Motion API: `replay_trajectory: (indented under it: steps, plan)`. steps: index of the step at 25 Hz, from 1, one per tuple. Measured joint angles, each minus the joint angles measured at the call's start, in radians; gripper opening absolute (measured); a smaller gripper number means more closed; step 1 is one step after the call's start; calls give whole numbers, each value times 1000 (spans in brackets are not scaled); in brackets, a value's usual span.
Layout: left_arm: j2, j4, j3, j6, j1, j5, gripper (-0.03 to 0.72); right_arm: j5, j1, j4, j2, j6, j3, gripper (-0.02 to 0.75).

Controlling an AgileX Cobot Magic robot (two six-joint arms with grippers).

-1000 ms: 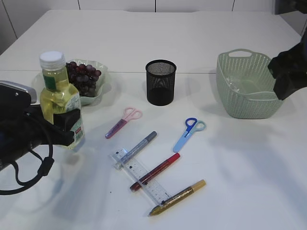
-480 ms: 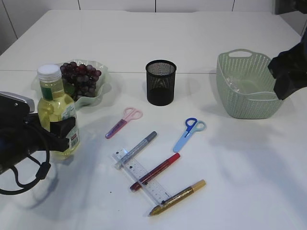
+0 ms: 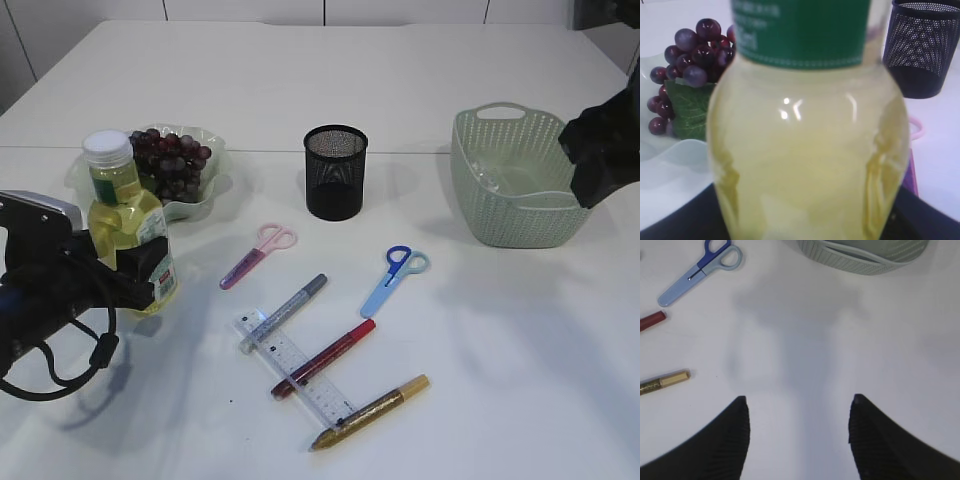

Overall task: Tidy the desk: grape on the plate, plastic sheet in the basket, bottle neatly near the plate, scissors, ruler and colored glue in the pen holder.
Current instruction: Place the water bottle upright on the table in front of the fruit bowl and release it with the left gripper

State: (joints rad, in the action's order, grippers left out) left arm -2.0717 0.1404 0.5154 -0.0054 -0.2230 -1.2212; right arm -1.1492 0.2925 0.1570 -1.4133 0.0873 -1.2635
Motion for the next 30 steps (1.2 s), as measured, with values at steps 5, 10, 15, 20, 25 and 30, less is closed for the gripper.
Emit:
replay_trajectory:
  steps: [5, 10, 15, 20, 25, 30]
  plan:
    - [16, -6, 0, -2, 0, 16, 508, 0, 0, 0, 0, 0, 0, 490]
    - [45, -10, -2, -2, 0, 61, 599, 0, 0, 0, 0, -2, 0, 490]
    - [73, -10, -2, 5, 0, 63, 640, 0, 0, 0, 0, -2, 0, 490]
    - [110, -10, -2, 5, 0, 63, 643, 0, 0, 0, 0, -2, 0, 490]
    - [170, -3, -2, 5, 0, 64, 643, 0, 0, 0, -2, -2, 0, 490]
    - [262, 4, -8, 5, 0, 66, 638, 0, 0, 0, -2, -2, 0, 490]
